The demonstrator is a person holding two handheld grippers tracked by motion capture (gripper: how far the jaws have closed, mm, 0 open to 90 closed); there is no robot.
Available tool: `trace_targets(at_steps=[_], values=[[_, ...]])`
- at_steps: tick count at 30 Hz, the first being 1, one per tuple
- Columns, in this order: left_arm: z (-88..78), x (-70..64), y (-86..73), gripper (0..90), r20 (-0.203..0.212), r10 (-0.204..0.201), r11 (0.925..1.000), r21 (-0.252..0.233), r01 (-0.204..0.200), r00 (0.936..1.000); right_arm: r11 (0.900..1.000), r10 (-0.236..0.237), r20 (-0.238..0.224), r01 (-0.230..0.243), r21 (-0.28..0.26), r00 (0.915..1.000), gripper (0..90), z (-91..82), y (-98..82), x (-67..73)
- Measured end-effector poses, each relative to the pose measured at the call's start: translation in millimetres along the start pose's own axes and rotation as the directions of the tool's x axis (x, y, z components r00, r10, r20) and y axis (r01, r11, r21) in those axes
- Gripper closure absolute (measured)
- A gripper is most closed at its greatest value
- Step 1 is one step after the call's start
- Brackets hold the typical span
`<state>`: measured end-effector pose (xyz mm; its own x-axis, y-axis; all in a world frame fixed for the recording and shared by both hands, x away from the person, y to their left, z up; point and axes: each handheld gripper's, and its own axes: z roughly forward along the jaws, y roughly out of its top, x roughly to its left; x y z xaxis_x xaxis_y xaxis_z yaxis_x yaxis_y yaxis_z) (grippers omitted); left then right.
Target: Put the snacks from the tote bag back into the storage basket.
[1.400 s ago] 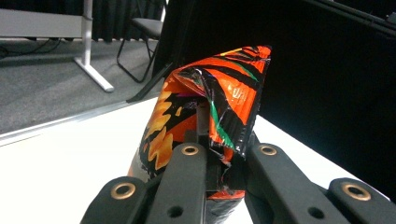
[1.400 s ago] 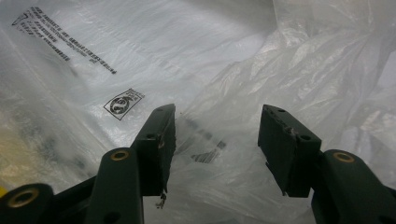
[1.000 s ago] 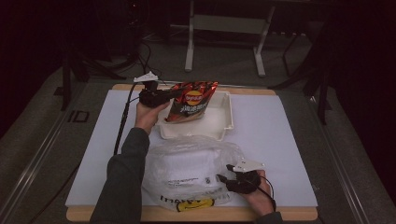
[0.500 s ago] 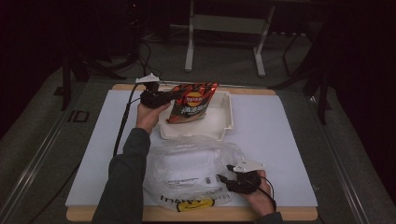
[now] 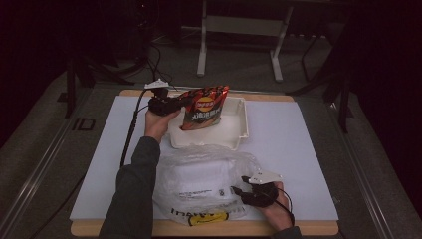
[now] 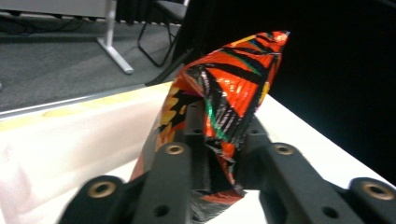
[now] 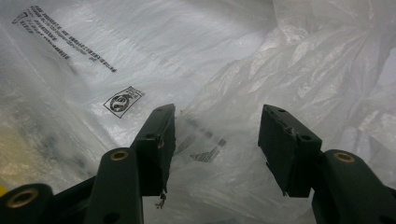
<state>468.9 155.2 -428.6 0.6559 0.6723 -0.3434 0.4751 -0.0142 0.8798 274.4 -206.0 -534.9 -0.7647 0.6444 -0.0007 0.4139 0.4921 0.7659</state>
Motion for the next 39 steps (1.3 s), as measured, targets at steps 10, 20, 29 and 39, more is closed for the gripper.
trace_targets(at_steps=[10, 20, 29, 39], values=[[2.6, 2.1, -5.5, 54.2, -0.09, -0.012, 0.9996, 0.026, 0.014, 0.9959, 1.0, -0.001, 0.0, 0.001, 0.002, 1.0, 45.7, 0.8, -0.1, 0.5], [10.5, -1.7, -6.0, 45.8, -0.196, -0.006, 0.9982, 0.057, 0.018, 0.9806, 1.0, 0.001, 0.0, -0.001, 0.002, 1.0, 45.8, 0.7, -0.7, 0.2], [13.0, -3.5, -7.0, 45.2, -0.237, 0.003, 0.9974, 0.071, 0.014, 0.9715, 1.0, 0.003, -0.002, -0.003, 0.001, 1.0, 45.8, 1.6, -1.1, 0.0], [23.7, -5.0, -13.1, 45.9, -0.286, 0.037, 0.9904, 0.139, 0.003, 0.9576, 1.0, 0.009, -0.006, -0.009, 0.001, 0.9999, 45.7, 1.7, -1.5, -0.3]])
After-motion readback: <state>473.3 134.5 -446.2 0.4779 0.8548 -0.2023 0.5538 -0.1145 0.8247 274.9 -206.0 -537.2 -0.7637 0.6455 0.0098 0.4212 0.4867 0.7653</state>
